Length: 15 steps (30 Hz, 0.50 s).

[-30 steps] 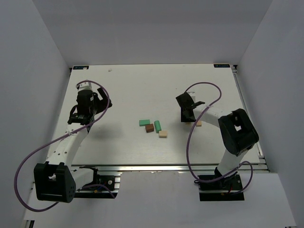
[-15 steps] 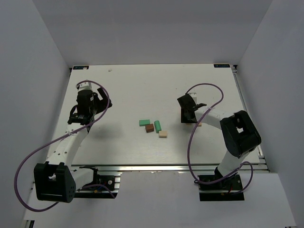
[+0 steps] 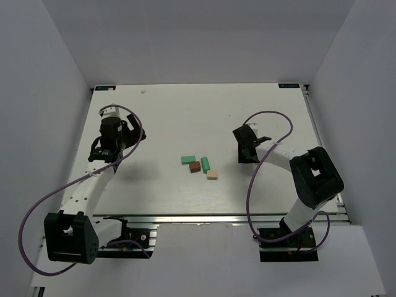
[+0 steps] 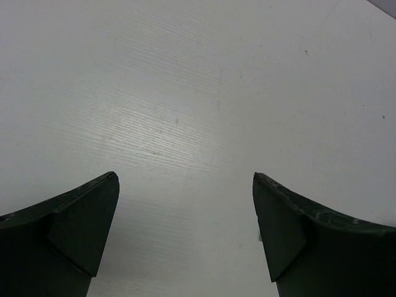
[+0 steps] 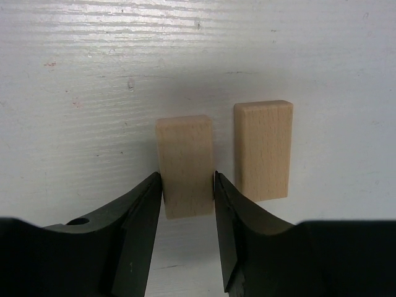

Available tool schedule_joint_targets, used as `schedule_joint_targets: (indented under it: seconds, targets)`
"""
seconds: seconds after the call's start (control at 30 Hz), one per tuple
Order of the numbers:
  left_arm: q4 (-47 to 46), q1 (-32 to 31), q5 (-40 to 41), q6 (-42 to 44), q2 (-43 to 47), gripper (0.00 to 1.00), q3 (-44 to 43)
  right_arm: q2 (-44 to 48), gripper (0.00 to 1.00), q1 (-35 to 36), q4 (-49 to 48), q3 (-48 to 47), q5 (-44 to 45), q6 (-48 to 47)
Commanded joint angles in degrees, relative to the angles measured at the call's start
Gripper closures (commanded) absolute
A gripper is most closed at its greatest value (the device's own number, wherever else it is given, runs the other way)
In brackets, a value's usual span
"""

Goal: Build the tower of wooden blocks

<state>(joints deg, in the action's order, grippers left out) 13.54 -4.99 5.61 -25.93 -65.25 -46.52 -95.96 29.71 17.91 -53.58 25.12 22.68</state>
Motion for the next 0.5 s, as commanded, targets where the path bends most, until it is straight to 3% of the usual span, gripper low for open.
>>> schedule_joint_targets:
  seconds: [0.0,0.47]
  targets:
    - [0.2,0.2,-0.1,0.3,0.8,0.02,-0.1,2.0,0.55,-0.1,0.6,0.7,-0.3,-0.5]
    - [0.0,0.2,-0.2,0.3,0.8,0.02,-0.1,3.8,0.5,-0.2,0.8,1.3,-2.4,0.0]
